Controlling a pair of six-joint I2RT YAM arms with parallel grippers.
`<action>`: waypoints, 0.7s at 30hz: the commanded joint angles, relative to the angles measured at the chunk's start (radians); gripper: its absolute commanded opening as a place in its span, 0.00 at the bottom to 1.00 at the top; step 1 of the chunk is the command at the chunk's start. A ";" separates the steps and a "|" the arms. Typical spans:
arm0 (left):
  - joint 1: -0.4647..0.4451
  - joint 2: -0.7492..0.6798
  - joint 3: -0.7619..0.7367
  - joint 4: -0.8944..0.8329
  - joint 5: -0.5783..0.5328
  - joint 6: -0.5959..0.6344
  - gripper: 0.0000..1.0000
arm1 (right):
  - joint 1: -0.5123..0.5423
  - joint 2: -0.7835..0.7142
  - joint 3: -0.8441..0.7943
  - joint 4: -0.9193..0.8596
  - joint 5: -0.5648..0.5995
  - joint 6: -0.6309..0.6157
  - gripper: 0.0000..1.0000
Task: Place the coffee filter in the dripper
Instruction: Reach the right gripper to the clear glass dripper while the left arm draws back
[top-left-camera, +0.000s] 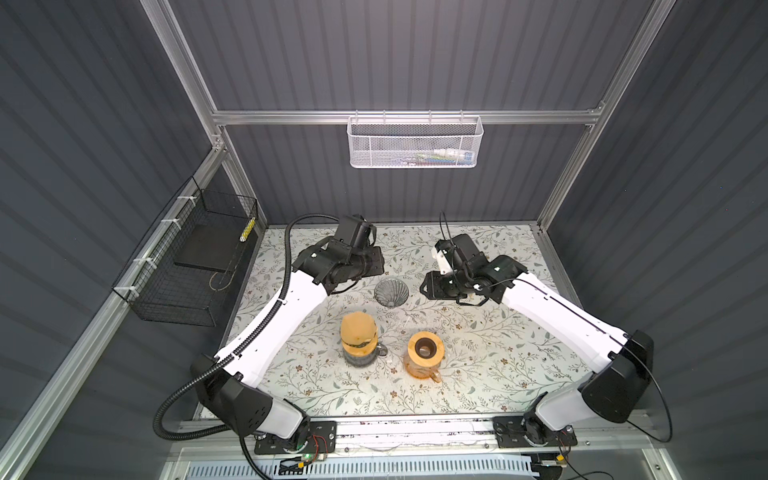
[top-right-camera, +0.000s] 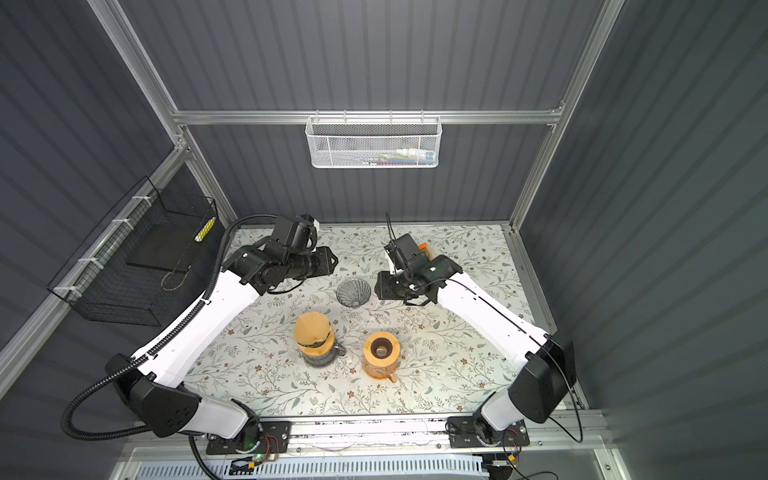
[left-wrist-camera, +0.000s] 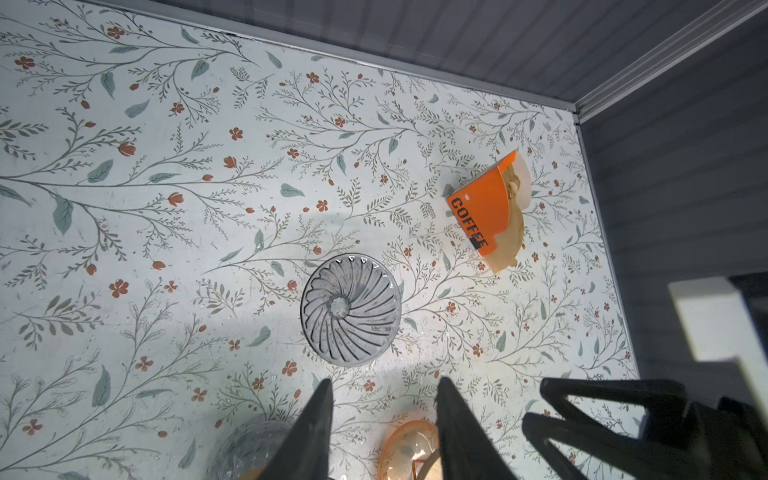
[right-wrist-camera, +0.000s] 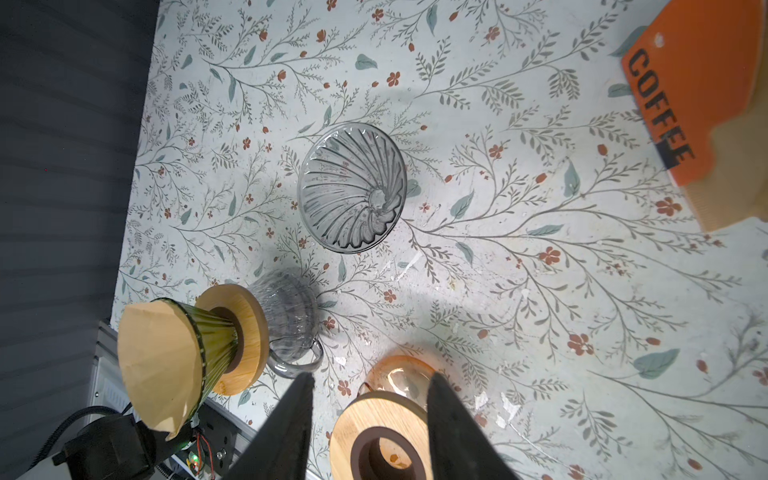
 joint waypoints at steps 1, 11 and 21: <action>0.031 0.001 -0.026 0.045 0.094 0.025 0.42 | 0.002 0.077 0.059 -0.014 0.011 -0.021 0.46; 0.098 -0.018 -0.082 0.065 0.134 0.045 0.42 | 0.002 0.282 0.179 -0.033 0.018 -0.065 0.45; 0.117 -0.028 -0.120 0.058 0.135 0.067 0.42 | -0.025 0.407 0.220 0.008 -0.043 -0.045 0.43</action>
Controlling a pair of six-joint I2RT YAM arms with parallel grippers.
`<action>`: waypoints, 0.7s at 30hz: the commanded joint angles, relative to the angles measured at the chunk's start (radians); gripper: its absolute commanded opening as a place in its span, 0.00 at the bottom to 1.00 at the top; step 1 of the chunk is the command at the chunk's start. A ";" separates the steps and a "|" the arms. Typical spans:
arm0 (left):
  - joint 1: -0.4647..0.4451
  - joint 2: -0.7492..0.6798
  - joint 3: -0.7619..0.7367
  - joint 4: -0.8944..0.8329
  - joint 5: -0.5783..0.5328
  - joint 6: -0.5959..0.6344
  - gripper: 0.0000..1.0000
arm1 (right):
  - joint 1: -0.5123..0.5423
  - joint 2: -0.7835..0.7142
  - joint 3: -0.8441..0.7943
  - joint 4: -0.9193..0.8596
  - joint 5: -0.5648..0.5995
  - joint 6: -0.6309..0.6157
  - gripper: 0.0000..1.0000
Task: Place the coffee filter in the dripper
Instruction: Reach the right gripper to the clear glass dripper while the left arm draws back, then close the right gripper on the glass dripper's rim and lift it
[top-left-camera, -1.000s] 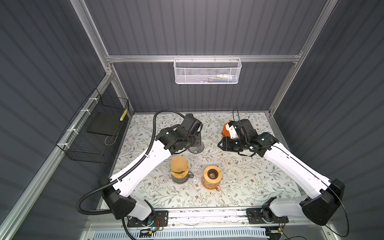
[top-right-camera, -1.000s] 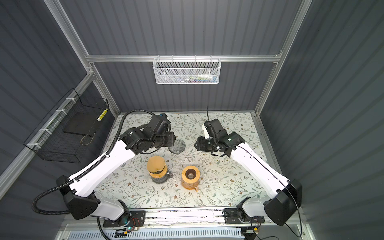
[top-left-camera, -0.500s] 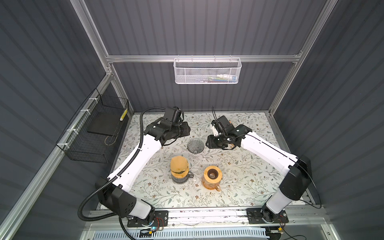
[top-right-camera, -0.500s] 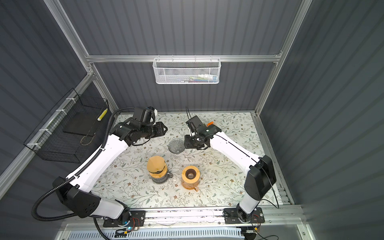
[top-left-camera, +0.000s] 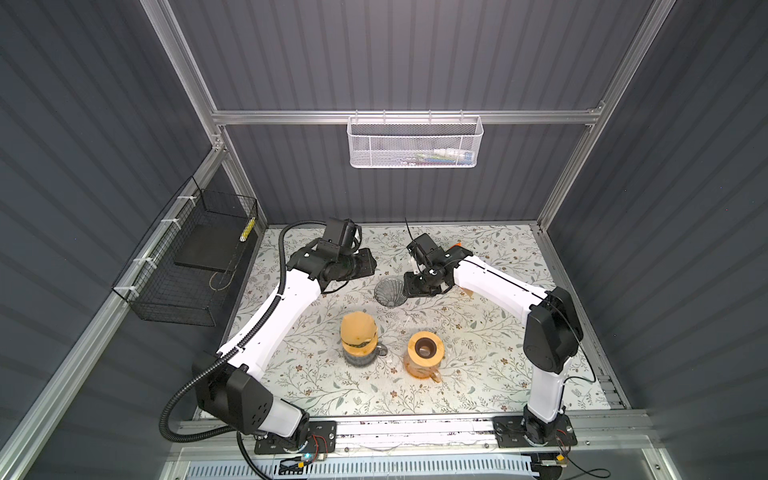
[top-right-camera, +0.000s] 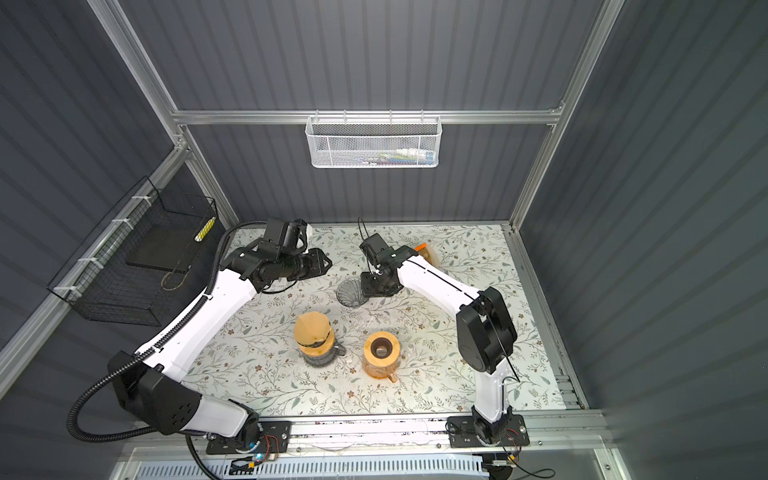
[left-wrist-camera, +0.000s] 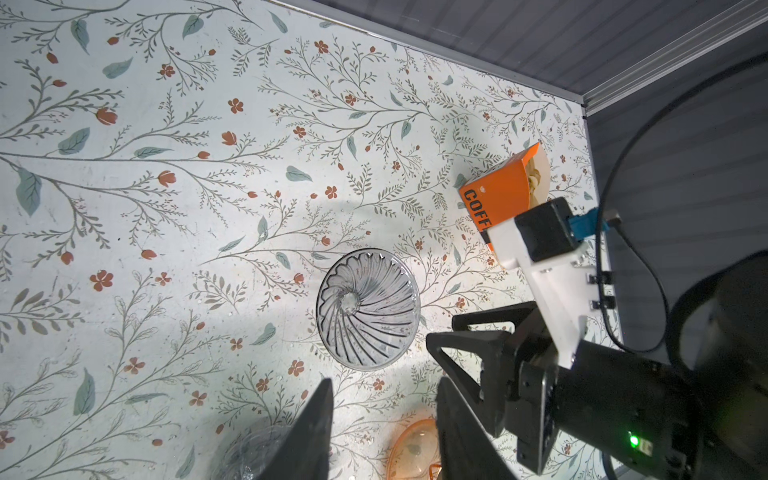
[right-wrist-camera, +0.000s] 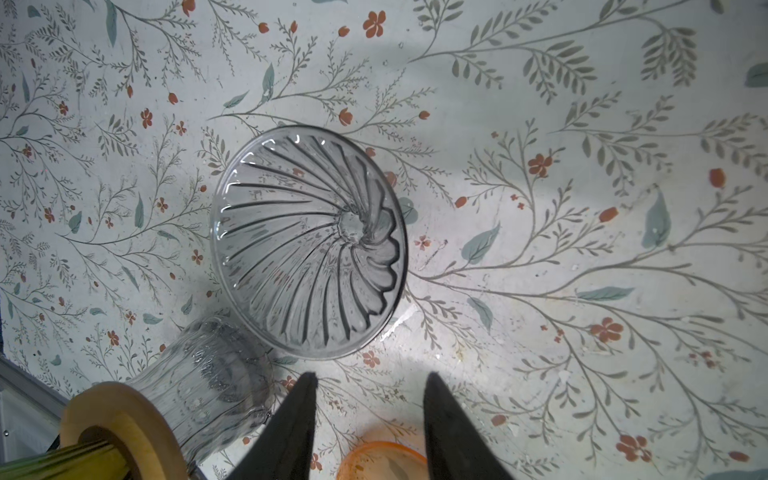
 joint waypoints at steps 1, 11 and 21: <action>0.011 -0.026 -0.012 -0.001 0.017 0.032 0.42 | -0.013 0.034 0.034 0.009 -0.024 0.003 0.43; 0.024 -0.014 -0.025 -0.001 0.024 0.042 0.42 | -0.019 0.128 0.092 0.015 -0.045 0.003 0.40; 0.036 0.004 -0.023 -0.007 0.038 0.052 0.42 | -0.027 0.185 0.105 0.040 -0.056 0.014 0.31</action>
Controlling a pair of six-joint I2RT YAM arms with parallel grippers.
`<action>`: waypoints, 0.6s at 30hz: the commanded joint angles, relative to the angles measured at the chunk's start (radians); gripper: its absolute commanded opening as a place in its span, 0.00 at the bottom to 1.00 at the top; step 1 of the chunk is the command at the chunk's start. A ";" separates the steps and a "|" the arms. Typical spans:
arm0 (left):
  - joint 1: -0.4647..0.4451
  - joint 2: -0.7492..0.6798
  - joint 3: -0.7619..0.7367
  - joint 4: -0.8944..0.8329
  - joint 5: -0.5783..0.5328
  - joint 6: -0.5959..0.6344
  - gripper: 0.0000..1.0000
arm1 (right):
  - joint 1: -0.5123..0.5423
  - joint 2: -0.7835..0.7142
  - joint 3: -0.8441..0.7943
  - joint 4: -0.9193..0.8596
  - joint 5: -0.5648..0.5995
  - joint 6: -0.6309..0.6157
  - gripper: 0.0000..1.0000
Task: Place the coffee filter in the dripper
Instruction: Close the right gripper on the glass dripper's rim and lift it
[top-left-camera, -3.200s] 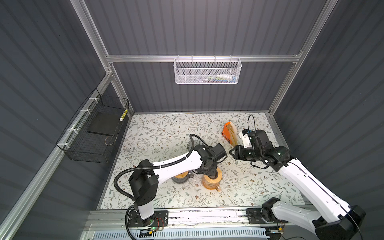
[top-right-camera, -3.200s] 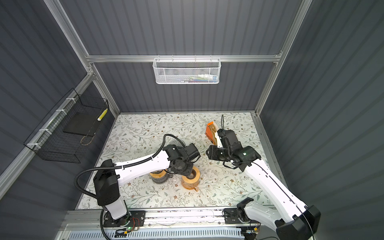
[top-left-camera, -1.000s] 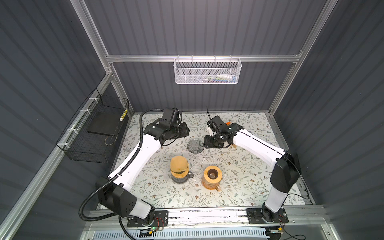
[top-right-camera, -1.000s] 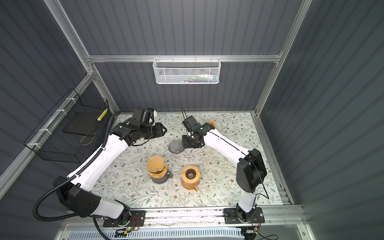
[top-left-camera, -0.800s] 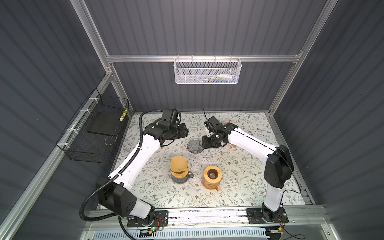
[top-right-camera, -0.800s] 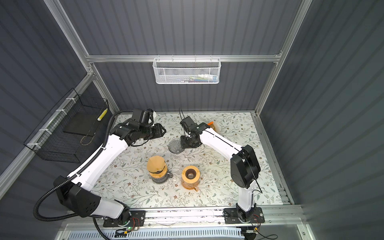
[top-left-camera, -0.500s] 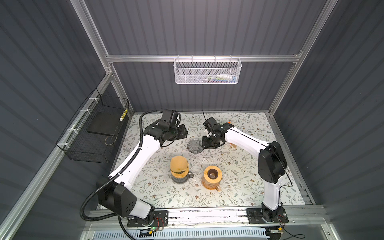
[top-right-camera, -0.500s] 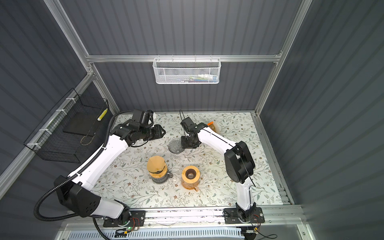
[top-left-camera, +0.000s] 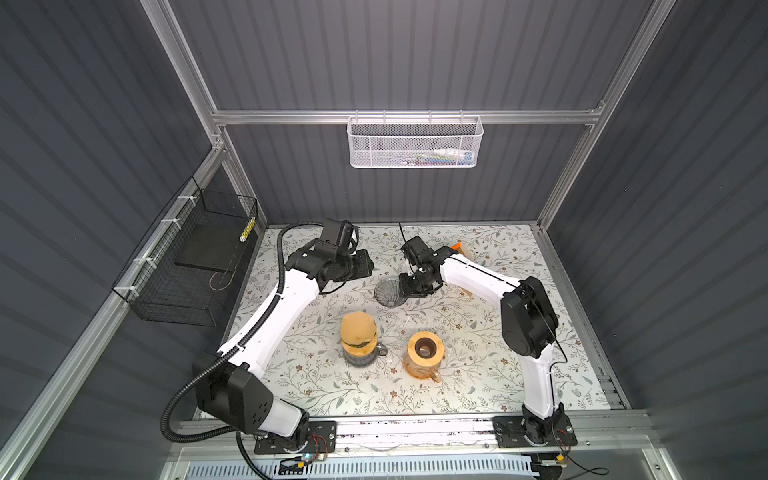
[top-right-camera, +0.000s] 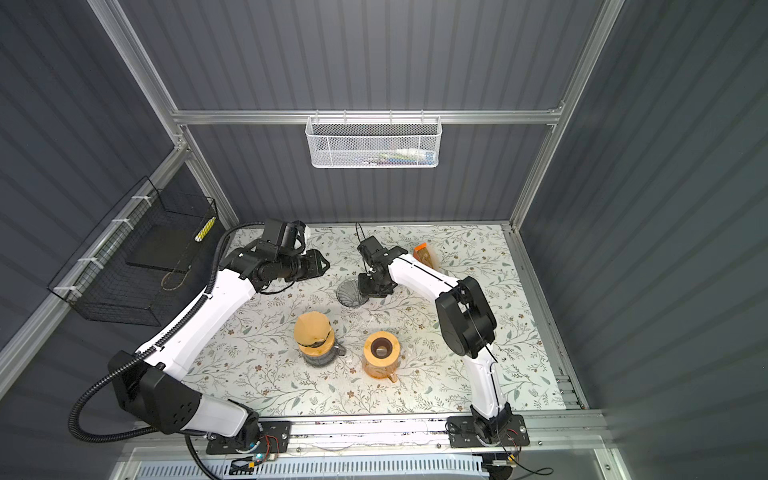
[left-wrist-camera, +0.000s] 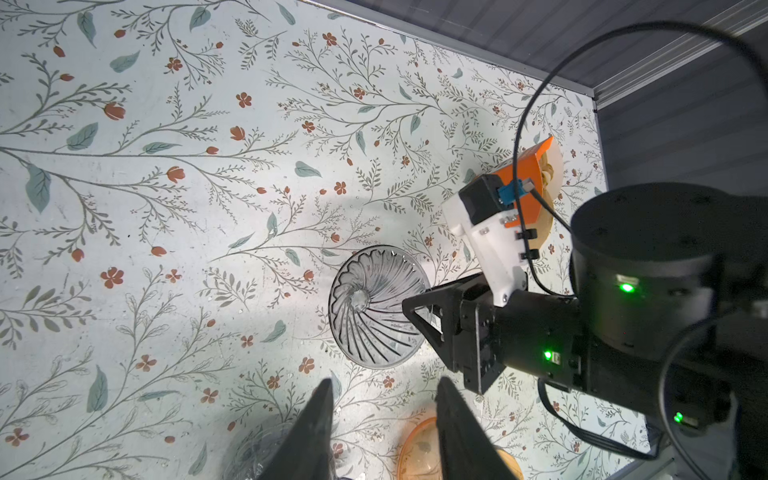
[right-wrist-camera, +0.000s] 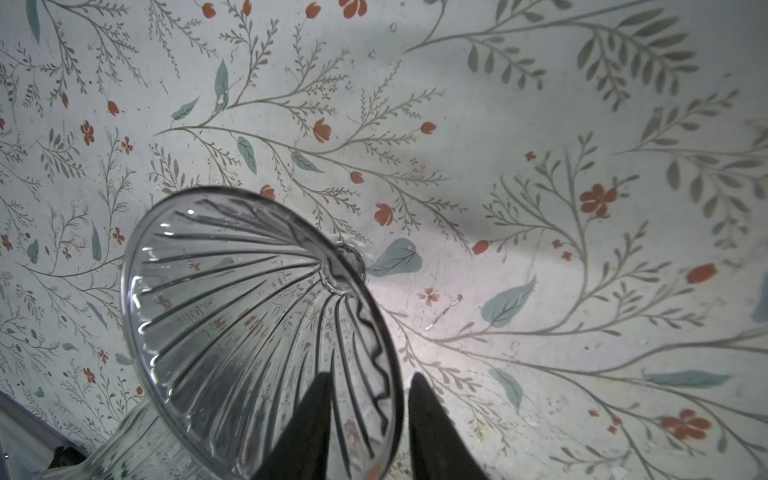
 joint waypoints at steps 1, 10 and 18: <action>0.011 0.003 -0.010 -0.007 0.021 0.028 0.42 | -0.006 0.017 0.026 0.008 -0.008 0.008 0.31; 0.014 -0.032 -0.029 -0.017 0.015 0.024 0.42 | -0.010 0.048 0.037 0.024 -0.013 0.021 0.24; 0.015 -0.063 -0.044 -0.028 0.008 0.019 0.42 | -0.011 0.061 0.047 0.023 -0.014 0.028 0.13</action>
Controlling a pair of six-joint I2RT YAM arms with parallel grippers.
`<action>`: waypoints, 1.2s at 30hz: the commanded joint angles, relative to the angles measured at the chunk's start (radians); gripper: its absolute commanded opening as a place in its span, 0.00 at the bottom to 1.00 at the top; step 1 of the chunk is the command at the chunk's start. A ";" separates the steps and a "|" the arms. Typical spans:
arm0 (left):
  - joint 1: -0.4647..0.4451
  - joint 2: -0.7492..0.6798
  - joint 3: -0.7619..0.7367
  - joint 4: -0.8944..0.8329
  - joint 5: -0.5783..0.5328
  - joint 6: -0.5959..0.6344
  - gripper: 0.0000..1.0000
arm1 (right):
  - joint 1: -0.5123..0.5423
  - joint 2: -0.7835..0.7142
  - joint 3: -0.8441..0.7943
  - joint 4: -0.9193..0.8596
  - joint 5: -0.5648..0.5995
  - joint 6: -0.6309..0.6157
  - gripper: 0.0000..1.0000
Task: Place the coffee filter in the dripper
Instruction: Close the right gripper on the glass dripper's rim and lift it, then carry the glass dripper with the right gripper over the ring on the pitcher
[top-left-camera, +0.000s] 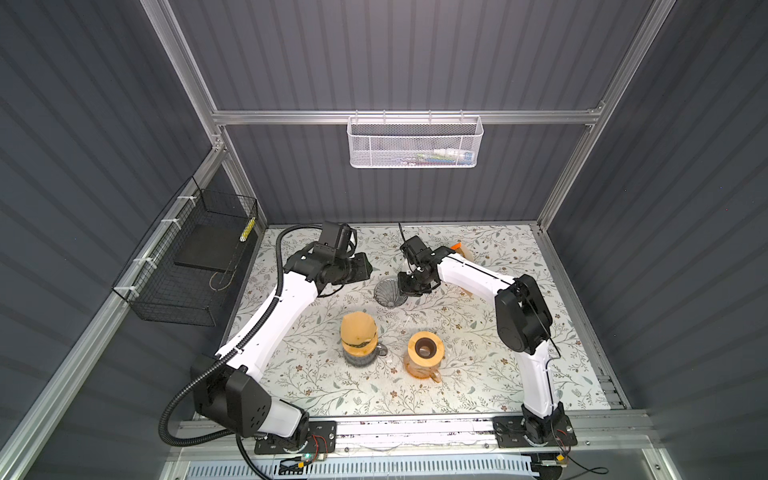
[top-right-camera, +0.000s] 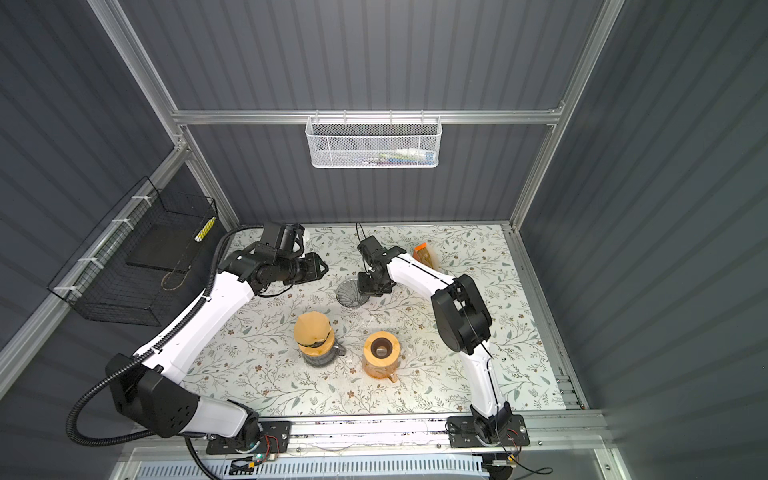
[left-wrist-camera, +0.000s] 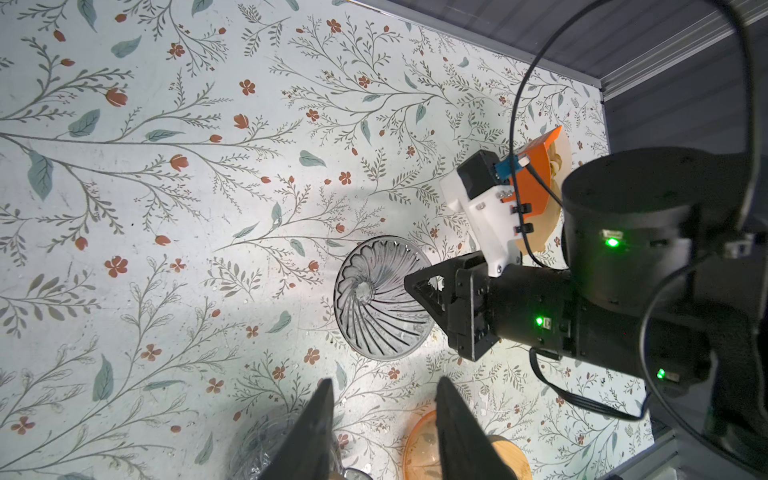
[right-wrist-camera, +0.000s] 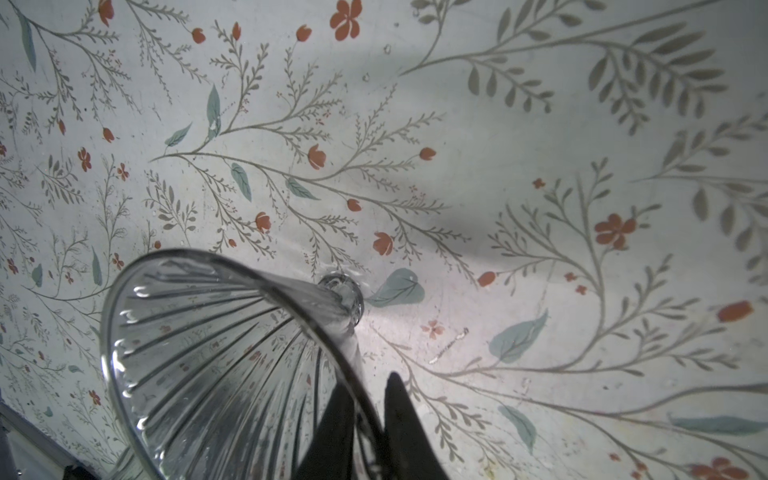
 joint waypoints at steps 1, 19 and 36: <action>0.009 -0.040 -0.008 -0.027 -0.001 0.011 0.42 | -0.003 0.016 0.017 -0.007 0.005 0.008 0.10; 0.009 -0.120 -0.064 -0.049 0.014 0.015 0.37 | -0.011 -0.177 -0.026 -0.013 -0.016 0.044 0.00; -0.082 -0.150 -0.149 -0.031 0.096 -0.029 0.34 | -0.022 -0.659 -0.333 -0.096 -0.016 0.057 0.00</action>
